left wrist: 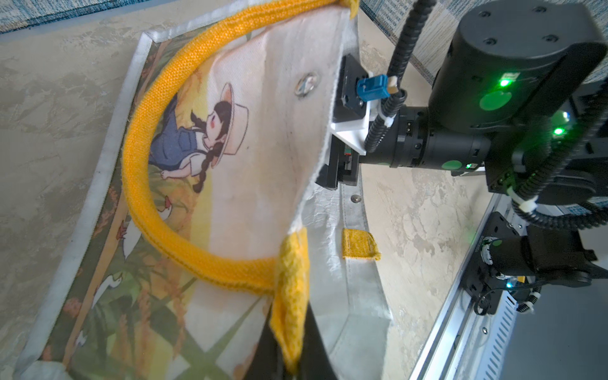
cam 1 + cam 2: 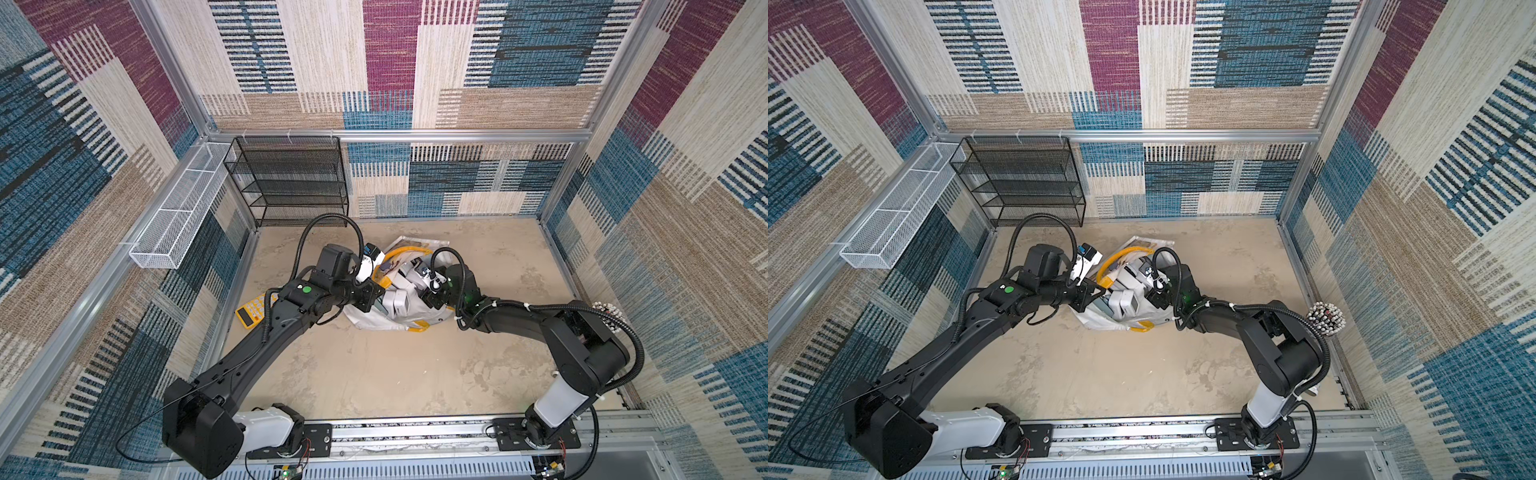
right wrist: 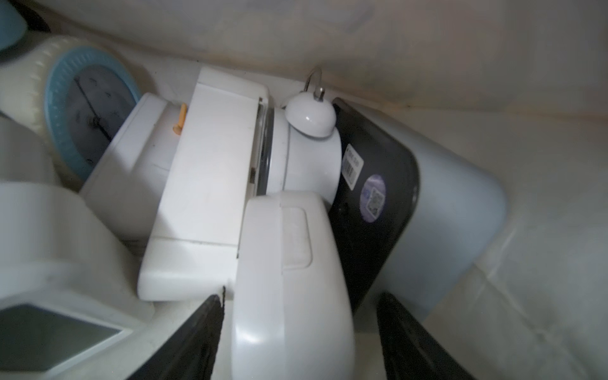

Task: Take the alarm clock out of the canvas bag
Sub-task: Pick up the alarm from the canvas bag.

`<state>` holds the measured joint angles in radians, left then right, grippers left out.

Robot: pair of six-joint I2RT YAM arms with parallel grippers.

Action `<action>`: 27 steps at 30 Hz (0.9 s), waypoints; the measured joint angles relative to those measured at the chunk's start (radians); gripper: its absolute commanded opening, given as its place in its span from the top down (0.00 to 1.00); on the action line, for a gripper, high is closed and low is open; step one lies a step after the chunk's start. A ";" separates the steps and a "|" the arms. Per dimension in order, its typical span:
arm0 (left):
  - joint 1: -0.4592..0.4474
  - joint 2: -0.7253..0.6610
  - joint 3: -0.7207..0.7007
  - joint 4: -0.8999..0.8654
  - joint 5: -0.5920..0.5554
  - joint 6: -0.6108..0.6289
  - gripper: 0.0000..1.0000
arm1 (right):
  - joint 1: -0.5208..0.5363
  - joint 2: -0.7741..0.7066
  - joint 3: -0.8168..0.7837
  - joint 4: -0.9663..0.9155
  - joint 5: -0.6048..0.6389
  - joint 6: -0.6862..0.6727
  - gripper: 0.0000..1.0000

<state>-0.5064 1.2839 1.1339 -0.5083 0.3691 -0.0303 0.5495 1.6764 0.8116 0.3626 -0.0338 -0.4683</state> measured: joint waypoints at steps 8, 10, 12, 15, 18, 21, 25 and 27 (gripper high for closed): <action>0.000 -0.001 -0.008 0.007 -0.008 0.000 1.00 | 0.000 -0.003 0.010 -0.029 -0.026 0.007 0.33; 0.000 -0.003 -0.011 0.012 -0.008 0.000 1.00 | 0.000 0.000 0.022 -0.031 -0.033 0.020 0.37; 0.000 -0.006 -0.015 0.013 -0.009 0.000 1.00 | 0.000 0.000 0.027 -0.031 -0.044 0.028 0.40; 0.000 -0.012 -0.022 0.018 -0.016 -0.001 1.00 | 0.001 -0.001 0.027 -0.031 -0.066 0.049 0.45; -0.001 -0.015 -0.025 0.019 -0.018 -0.004 1.00 | 0.005 -0.003 0.027 -0.032 -0.080 0.061 0.51; -0.001 -0.014 -0.025 0.019 -0.024 -0.009 1.00 | 0.006 -0.003 0.029 -0.033 -0.080 0.071 0.53; -0.001 -0.012 -0.025 0.023 -0.035 -0.017 1.00 | 0.012 -0.001 0.033 -0.033 -0.079 0.072 0.61; -0.001 -0.011 -0.024 0.023 -0.052 -0.019 1.00 | 0.014 -0.001 0.033 -0.035 -0.079 0.079 0.64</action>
<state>-0.5072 1.2728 1.1095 -0.4858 0.3172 -0.0490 0.5640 1.6752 0.8444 0.3275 -0.1127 -0.3893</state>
